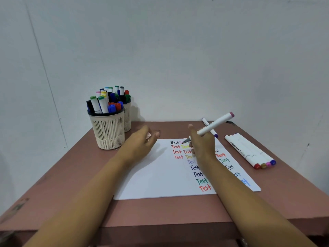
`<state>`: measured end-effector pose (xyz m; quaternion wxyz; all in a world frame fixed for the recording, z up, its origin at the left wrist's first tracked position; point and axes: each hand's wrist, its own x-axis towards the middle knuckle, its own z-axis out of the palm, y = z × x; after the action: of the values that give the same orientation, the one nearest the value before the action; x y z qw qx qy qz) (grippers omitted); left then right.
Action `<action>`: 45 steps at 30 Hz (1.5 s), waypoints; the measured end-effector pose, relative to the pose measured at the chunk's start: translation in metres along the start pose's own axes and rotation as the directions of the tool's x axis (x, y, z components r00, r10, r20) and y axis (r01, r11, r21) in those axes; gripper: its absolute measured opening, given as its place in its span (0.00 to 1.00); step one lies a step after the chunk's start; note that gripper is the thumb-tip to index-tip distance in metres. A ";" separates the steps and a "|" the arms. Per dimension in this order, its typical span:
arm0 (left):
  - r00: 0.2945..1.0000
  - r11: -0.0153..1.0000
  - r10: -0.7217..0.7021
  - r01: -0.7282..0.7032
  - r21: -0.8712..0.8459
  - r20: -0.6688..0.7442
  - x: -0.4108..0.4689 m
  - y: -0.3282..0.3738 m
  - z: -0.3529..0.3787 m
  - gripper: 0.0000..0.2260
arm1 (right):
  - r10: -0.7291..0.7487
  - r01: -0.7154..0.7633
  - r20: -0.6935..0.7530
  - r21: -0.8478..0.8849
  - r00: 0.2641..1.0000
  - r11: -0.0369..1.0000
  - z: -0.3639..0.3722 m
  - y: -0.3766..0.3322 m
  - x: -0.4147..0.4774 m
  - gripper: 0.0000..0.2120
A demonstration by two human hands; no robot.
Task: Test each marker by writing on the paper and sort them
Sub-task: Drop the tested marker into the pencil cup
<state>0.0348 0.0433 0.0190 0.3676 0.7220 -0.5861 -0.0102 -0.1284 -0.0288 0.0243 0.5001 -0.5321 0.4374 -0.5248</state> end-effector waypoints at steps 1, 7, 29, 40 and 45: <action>1.000 0.999 0.005 -0.004 -0.050 0.021 -0.001 0.002 0.001 0.10 | -0.028 0.028 0.009 0.022 1.000 0.999 0.000 -0.003 -0.002 0.13; 0.982 0.987 0.149 -0.140 -0.076 0.119 -0.005 0.009 0.005 0.08 | -0.005 0.000 0.044 0.123 0.999 0.992 -0.001 -0.011 -0.005 0.19; 0.953 0.934 0.301 -0.303 -0.192 -0.038 -0.013 0.017 0.009 0.07 | 0.014 -0.051 0.335 0.102 0.942 0.993 0.008 -0.003 -0.009 0.17; 0.947 0.931 0.316 -0.322 -0.173 -0.065 -0.014 0.021 0.020 0.08 | 0.083 -0.133 0.249 0.190 0.965 0.973 0.012 0.001 -0.010 0.16; 0.991 0.870 0.132 -0.129 -0.476 -0.028 -0.009 0.024 0.019 0.07 | 0.062 -0.134 0.321 0.208 0.945 0.969 0.011 -0.002 -0.004 0.18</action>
<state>0.0030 0.0405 0.0145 0.5319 0.5683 -0.6139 -0.1312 -0.1181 -0.0237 0.0267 0.6457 -0.5254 0.3162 -0.4550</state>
